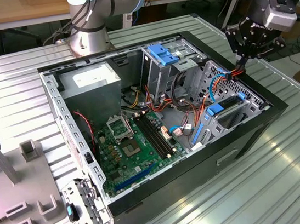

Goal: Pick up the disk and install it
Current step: 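Insert the first disk wire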

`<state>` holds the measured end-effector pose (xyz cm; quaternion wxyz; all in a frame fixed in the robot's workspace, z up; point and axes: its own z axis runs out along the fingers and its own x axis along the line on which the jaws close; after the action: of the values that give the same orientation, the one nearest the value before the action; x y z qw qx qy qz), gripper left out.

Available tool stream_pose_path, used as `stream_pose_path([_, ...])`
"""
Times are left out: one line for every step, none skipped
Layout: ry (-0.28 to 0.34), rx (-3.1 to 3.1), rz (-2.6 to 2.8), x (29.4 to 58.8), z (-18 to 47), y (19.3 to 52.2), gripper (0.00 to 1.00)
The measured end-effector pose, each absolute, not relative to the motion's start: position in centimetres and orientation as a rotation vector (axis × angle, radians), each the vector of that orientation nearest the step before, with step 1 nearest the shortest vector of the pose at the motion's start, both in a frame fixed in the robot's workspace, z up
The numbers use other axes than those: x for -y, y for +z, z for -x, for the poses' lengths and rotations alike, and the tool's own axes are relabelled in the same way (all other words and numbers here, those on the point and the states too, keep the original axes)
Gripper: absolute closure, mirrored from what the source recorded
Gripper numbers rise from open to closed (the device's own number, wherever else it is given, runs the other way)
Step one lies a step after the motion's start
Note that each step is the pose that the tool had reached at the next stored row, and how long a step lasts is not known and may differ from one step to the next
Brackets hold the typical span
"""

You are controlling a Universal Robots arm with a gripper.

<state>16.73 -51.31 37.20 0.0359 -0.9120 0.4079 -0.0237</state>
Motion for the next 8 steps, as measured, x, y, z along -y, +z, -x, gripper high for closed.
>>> stream_pose_path([-0.073,-1.253,2.801,51.32,-16.74,37.26,0.89])
stream_pose_path([-0.074,-1.253,2.801,51.31,-16.74,37.37,0.89])
stream_pose_path([-0.074,-1.249,2.803,51.31,-16.75,37.39,0.89])
stream_pose_path([-0.075,-1.242,2.805,51.31,-16.75,37.39,0.89])
stream_pose_path([-0.078,-1.226,2.811,51.31,-16.75,37.4,0.89])
stream_pose_path([-0.079,-1.199,2.821,51.31,-16.74,37.42,0.89])
stream_pose_path([-0.079,-1.177,2.83,51.31,-16.74,37.42,0.89])
stream_pose_path([-0.078,-1.151,2.84,51.31,-16.75,37.41,0.89])
